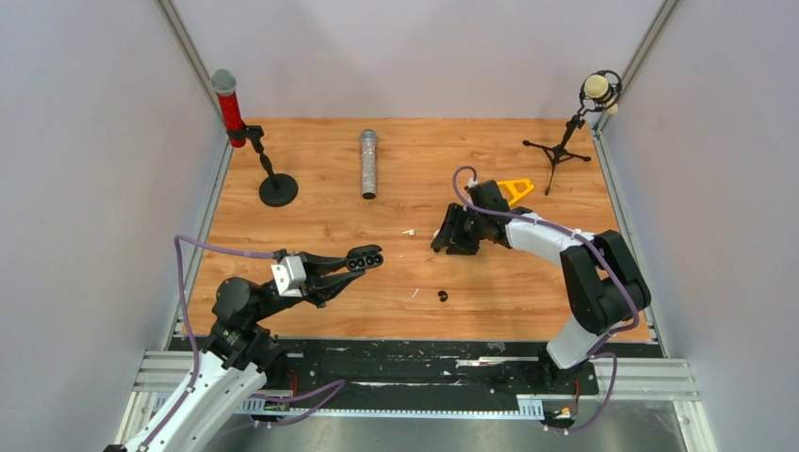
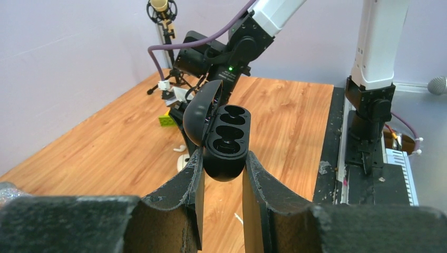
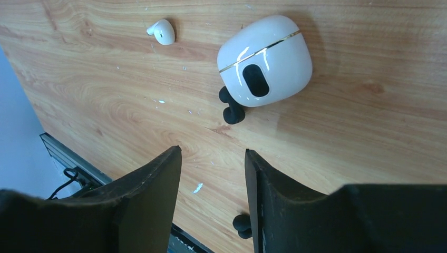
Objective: Insert the wireless bluetooth earbuds into the charging case
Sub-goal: Pick up the earbud from the center of the board.
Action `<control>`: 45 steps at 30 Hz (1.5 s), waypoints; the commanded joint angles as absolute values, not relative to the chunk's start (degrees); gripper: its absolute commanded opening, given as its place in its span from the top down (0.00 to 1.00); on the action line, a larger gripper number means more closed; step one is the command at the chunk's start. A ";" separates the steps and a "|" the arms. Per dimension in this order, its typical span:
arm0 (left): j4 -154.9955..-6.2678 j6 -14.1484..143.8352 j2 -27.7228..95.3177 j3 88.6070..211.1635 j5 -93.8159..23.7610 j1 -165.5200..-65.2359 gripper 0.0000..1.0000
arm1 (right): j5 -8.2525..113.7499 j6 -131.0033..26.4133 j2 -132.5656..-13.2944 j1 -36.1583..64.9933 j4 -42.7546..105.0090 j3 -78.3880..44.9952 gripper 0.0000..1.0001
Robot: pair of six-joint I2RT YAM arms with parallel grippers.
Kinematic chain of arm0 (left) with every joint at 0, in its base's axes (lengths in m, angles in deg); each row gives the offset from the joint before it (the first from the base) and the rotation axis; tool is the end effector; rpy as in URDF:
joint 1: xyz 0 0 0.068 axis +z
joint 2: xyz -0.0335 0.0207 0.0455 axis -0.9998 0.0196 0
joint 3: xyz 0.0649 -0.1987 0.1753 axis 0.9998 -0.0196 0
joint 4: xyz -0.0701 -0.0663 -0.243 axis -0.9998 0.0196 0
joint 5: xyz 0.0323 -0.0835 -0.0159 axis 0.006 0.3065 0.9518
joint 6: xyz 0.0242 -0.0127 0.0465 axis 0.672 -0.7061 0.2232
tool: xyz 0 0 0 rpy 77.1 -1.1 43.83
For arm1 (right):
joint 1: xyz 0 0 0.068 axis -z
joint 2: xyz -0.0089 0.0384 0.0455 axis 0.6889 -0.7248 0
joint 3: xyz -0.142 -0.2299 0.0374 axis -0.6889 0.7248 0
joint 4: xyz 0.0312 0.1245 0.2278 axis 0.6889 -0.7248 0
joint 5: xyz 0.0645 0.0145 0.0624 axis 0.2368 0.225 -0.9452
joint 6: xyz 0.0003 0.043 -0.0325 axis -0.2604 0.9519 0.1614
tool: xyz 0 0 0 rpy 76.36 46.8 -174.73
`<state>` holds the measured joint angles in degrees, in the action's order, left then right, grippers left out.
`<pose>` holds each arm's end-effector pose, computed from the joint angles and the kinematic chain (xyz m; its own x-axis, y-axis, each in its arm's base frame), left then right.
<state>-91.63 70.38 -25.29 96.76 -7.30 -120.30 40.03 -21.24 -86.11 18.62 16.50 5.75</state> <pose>0.0807 -0.0739 0.2873 0.1363 -0.1830 -0.9736 0.9238 0.3785 0.0582 0.2880 0.1475 0.1717 -0.9456 0.1952 -0.2605 0.0129 0.8222 0.5691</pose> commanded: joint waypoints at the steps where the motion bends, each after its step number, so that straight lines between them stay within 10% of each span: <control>1: -94.48 69.20 -25.40 96.45 -6.57 -120.05 1.00 | 39.93 -21.29 -86.50 18.67 20.85 5.78 0.52; 34: -95.60 68.52 -24.72 96.37 -6.86 -120.08 1.00 | 41.33 -24.96 -93.13 19.17 26.05 4.81 0.70; 45: -95.76 68.21 -24.57 96.35 -6.77 -120.03 1.00 | 40.96 -26.17 -92.97 19.46 26.62 5.40 1.00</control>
<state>-93.03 69.00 -24.94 96.70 -7.13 -120.30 41.06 -24.35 -92.82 19.23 24.46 5.75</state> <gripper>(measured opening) 0.325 0.043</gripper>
